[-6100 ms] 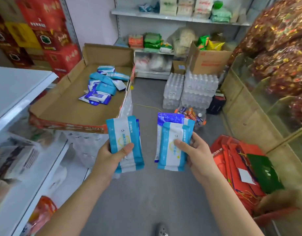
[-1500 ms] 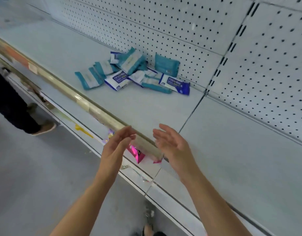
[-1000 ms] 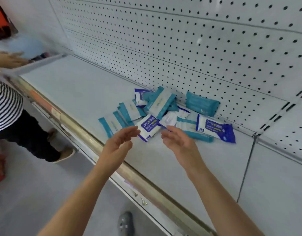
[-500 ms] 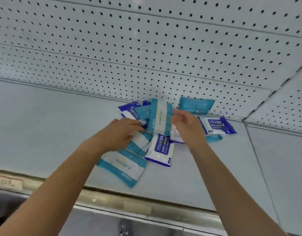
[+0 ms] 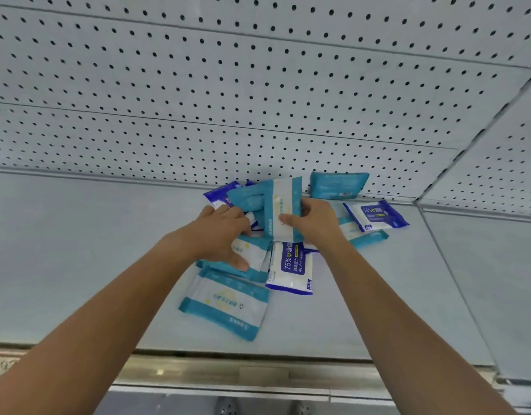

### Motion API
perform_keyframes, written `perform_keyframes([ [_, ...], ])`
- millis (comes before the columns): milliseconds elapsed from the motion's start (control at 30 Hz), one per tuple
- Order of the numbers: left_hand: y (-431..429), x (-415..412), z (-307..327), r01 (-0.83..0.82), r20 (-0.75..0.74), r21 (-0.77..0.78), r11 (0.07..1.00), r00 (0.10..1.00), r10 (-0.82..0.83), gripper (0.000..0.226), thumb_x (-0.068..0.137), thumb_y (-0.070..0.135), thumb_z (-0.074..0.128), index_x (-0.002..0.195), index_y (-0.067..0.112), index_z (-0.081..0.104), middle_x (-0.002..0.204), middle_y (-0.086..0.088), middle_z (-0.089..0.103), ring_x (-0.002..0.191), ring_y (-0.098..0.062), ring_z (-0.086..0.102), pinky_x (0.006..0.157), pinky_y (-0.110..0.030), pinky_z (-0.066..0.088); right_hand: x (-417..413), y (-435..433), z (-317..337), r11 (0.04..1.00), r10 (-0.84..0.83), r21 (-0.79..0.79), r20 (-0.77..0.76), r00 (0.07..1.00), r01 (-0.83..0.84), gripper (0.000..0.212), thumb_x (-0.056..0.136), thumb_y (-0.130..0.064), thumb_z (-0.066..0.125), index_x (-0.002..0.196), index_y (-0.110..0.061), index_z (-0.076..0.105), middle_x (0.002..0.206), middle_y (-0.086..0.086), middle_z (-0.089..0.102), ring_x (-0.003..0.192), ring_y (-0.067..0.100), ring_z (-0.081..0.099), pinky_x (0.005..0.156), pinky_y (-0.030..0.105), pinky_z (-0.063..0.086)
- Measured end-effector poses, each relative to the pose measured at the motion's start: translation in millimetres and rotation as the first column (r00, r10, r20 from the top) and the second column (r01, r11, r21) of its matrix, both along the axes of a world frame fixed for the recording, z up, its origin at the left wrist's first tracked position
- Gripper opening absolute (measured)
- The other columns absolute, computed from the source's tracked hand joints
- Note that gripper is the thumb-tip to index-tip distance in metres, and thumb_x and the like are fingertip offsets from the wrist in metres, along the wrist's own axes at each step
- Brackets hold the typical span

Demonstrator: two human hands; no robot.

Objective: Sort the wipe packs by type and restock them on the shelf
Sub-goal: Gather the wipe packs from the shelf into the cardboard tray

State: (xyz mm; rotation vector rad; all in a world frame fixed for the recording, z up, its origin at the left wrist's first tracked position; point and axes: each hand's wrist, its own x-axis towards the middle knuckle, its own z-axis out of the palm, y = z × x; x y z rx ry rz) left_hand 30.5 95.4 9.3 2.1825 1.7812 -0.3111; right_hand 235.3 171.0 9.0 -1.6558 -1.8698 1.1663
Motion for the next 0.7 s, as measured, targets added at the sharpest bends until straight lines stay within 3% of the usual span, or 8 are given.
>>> perform_keyframes([
  [100, -4.3, 0.0, -0.9, -0.093, 0.181, 0.008, 0.996, 0.979, 0.091, 0.063, 0.068, 0.060, 0.082, 0.113, 0.032, 0.048, 0.116, 0.010, 0.055, 0.101, -0.011, 0.050, 0.084, -0.028, 0.038, 20.7, 5.8, 13.5, 1.000, -0.007, -0.021, -0.115, 0.993, 0.005, 0.032, 0.091, -0.017, 0.071, 0.122, -0.011, 0.066, 0.117, 0.005, 0.071, 0.100, 0.018, 0.068, 0.088, 0.035, 0.056],
  [133, -5.9, 2.6, 0.2, -0.120, 0.214, -0.024, 0.993, 0.969, 0.122, 0.063, 0.068, 0.056, 0.084, 0.114, 0.032, 0.048, 0.115, 0.010, 0.058, 0.099, -0.012, 0.054, 0.079, -0.028, 0.041, 29.2, 9.3, 18.5, 1.000, -0.001, -0.031, -0.118, 0.993, -0.002, 0.028, 0.093, -0.016, 0.068, 0.120, -0.010, 0.065, 0.116, 0.005, 0.071, 0.100, 0.019, 0.068, 0.088, 0.035, 0.056],
  [233, -4.4, 13.1, 6.0, -0.126, 0.146, -0.098, 0.987, 0.979, 0.140, 0.083, 0.070, 0.052, 0.084, 0.139, 0.030, 0.044, 0.133, 0.008, 0.057, 0.115, -0.017, 0.057, 0.093, -0.032, 0.049, 55.0, 20.0, 33.7, 0.999, 0.025, -0.044, -0.031, 0.999, -0.027, 0.023, 0.097, -0.015, 0.062, 0.120, -0.010, 0.064, 0.114, 0.006, 0.070, 0.098, 0.021, 0.067, 0.081, 0.034, 0.054],
  [300, 1.8, 18.2, 8.9, -0.088, -0.013, -0.095, 0.992, 0.996, 0.088, 0.079, 0.071, 0.060, 0.081, 0.135, 0.026, 0.050, 0.129, 0.005, 0.059, 0.115, -0.018, 0.056, 0.096, -0.032, 0.044, 70.3, 27.3, 40.6, 0.998, 0.043, -0.049, 0.027, 0.999, -0.041, 0.022, 0.098, -0.014, 0.060, 0.119, -0.010, 0.063, 0.112, 0.006, 0.070, 0.091, 0.020, 0.066, 0.068, 0.030, 0.050],
  [367, 6.5, 19.7, 11.2, -0.090, -0.071, -0.130, 0.987, 0.994, 0.082, 0.073, 0.071, 0.064, 0.078, 0.129, 0.027, 0.054, 0.122, 0.005, 0.058, 0.112, -0.018, 0.052, 0.097, -0.033, 0.038, 80.5, 32.3, 44.2, 0.996, 0.064, -0.064, 0.053, 0.997, -0.061, 0.023, 0.098, -0.014, 0.060, 0.121, -0.012, 0.062, 0.110, 0.005, 0.070, 0.089, 0.019, 0.065, 0.067, 0.029, 0.048],
  [567, 2.7, 6.6, 27.3, -0.191, 0.117, -0.286, 0.939, 0.966, 0.232, 0.092, 0.084, 0.052, 0.073, 0.155, 0.027, 0.021, 0.152, 0.004, 0.044, 0.132, -0.019, 0.047, 0.109, -0.040, 0.042, 85.8, 32.2, 32.6, 0.990, 0.119, -0.095, 0.128, 0.985, -0.107, 0.033, 0.099, -0.016, 0.059, 0.131, -0.019, 0.051, 0.117, 0.001, 0.062, 0.088, 0.012, 0.061, 0.063, 0.024, 0.046],
  [633, -3.8, -3.0, 38.6, -0.231, 0.200, -0.278, 0.932, 0.935, 0.292, 0.081, 0.087, 0.052, 0.071, 0.151, 0.029, 0.027, 0.144, 0.006, 0.051, 0.125, -0.019, 0.053, 0.106, -0.041, 0.045, 83.8, 31.9, 27.2, 0.987, 0.141, -0.095, 0.153, 0.978, -0.128, 0.035, 0.099, -0.018, 0.059, 0.132, -0.018, 0.049, 0.109, -0.002, 0.059, 0.084, 0.008, 0.059, 0.061, 0.023, 0.045],
  [700, -13.2, -11.0, 52.7, -0.236, 0.301, -0.314, 0.920, 0.894, 0.332, 0.054, 0.085, 0.049, 0.073, 0.130, 0.032, 0.047, 0.124, 0.009, 0.064, 0.107, -0.013, 0.063, 0.096, -0.038, 0.053, 81.3, 30.4, 24.2, 0.981, 0.174, -0.113, 0.155, 0.973, -0.157, 0.036, 0.099, -0.017, 0.060, 0.132, -0.021, 0.048, 0.105, -0.005, 0.058, 0.083, 0.006, 0.057, 0.063, 0.023, 0.047],
])
